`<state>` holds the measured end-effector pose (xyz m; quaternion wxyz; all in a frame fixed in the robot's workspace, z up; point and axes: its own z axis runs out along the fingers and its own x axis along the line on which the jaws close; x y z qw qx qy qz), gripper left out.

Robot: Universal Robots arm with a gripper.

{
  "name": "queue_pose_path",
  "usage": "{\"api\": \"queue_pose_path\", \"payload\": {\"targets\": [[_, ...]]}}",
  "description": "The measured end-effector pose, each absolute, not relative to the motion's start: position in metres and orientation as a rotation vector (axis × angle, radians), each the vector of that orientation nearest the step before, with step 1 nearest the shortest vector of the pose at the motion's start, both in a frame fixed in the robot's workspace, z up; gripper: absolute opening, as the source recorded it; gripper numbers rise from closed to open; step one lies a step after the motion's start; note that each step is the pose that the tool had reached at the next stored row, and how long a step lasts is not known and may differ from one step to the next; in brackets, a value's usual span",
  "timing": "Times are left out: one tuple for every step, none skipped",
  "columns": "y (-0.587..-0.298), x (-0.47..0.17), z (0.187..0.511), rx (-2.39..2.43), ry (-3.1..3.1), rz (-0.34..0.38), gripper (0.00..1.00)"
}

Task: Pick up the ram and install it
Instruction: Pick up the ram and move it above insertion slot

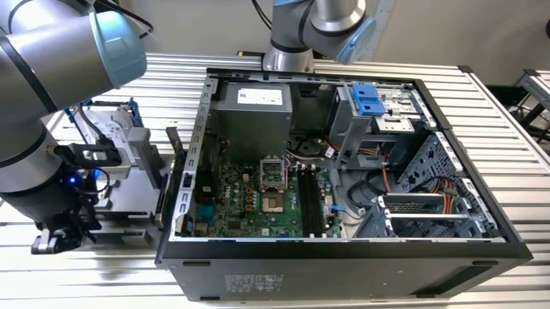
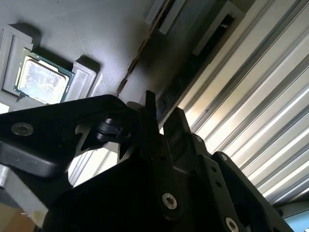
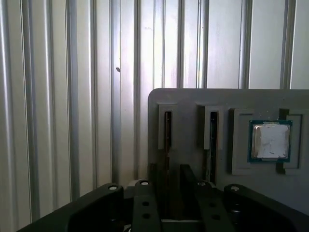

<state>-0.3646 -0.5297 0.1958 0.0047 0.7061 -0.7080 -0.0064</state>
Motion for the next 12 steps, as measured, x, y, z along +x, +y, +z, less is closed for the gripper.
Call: {"api": "queue_pose_path", "payload": {"targets": [[-0.5297,-0.3646,0.1958,2.212,-2.218,-0.020,1.00],[-0.5297,-0.3646,0.1958,2.212,-2.218,-0.020,1.00],[-0.5297,-0.3646,0.1958,2.212,-2.218,-0.020,1.00],[-0.5297,-0.3646,0.1958,2.212,-2.218,-0.020,1.00],[-0.5297,-0.3647,0.1958,2.212,-2.218,-0.020,1.00],[-0.5297,-0.3646,0.1958,2.212,-2.218,-0.020,1.00],[-0.5297,-0.3646,0.1958,2.212,-2.218,-0.020,1.00],[-0.5297,-0.3646,0.1958,2.214,-2.215,-0.020,1.00],[-0.5297,-0.3646,0.1958,2.219,-2.211,-0.020,1.00],[-0.5297,-0.3647,0.1958,2.222,-2.208,-0.020,1.00],[-0.5297,-0.3647,0.1958,2.223,-2.207,-0.020,1.00],[-0.5297,-0.3646,0.1958,2.224,-2.206,-0.020,1.00]]}}
